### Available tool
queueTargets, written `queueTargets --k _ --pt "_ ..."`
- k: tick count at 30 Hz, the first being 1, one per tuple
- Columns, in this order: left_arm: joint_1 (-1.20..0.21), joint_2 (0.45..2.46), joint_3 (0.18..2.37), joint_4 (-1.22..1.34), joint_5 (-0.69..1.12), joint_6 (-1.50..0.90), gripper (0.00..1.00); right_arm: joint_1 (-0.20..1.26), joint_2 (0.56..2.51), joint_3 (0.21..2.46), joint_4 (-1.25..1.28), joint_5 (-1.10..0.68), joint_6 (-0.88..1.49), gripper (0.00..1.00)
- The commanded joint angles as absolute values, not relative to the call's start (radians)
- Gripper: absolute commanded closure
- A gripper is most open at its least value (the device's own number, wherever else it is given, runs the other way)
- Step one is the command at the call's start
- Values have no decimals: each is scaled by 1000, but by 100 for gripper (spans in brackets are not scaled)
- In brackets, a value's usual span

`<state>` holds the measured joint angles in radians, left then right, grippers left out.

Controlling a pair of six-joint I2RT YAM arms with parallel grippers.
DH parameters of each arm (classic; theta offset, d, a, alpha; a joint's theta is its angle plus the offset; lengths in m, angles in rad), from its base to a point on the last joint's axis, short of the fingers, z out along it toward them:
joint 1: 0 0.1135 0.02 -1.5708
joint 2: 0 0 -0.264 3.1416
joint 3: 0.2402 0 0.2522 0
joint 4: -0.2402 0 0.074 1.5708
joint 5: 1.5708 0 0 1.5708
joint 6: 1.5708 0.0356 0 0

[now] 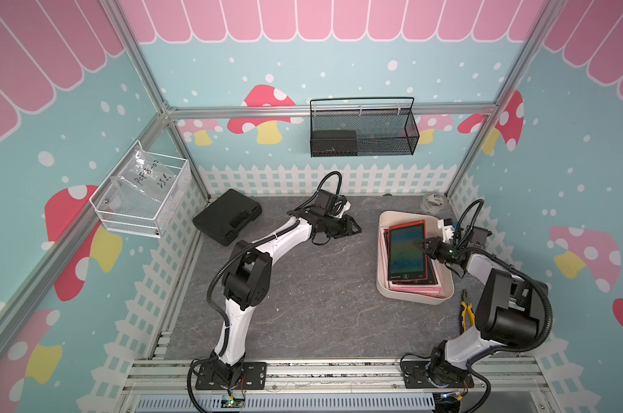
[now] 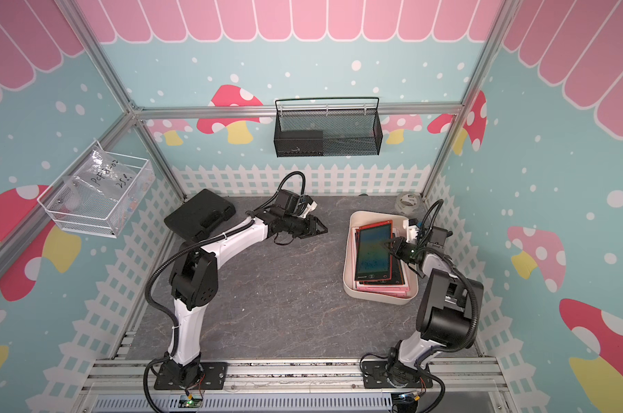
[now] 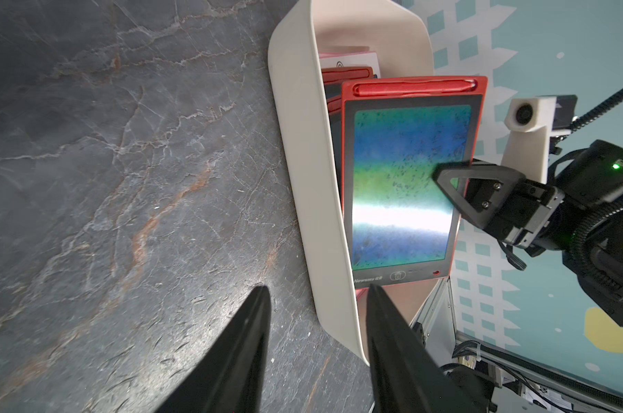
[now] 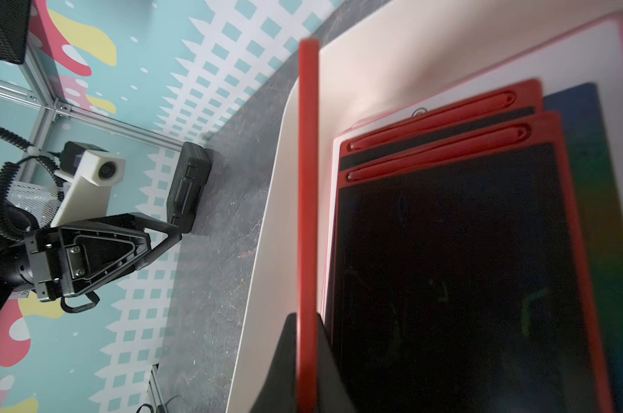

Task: Take out the writing tablet from the storage box
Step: Pick up the writing tablet from the storage box.

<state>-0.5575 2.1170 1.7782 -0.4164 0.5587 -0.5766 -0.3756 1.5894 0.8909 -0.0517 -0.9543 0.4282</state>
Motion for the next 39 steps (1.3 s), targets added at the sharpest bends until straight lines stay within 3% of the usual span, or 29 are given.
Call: queueTargets --k 1,22,30,39 --pt "-533 2048 1706 -372 532 -599 54 -383 1540 920 -43 -988 453 100" --pt "-415 1675 1202 -194 488 -657 51 -357 1391 974 61 -1118 648 100" --pt "-366 1391 959 -229 325 -608 45 -178 1336 1003 21 -1035 649 100" --pt "-305 1084 727 -229 309 -643 42 109 1315 973 100 -880 707 100"
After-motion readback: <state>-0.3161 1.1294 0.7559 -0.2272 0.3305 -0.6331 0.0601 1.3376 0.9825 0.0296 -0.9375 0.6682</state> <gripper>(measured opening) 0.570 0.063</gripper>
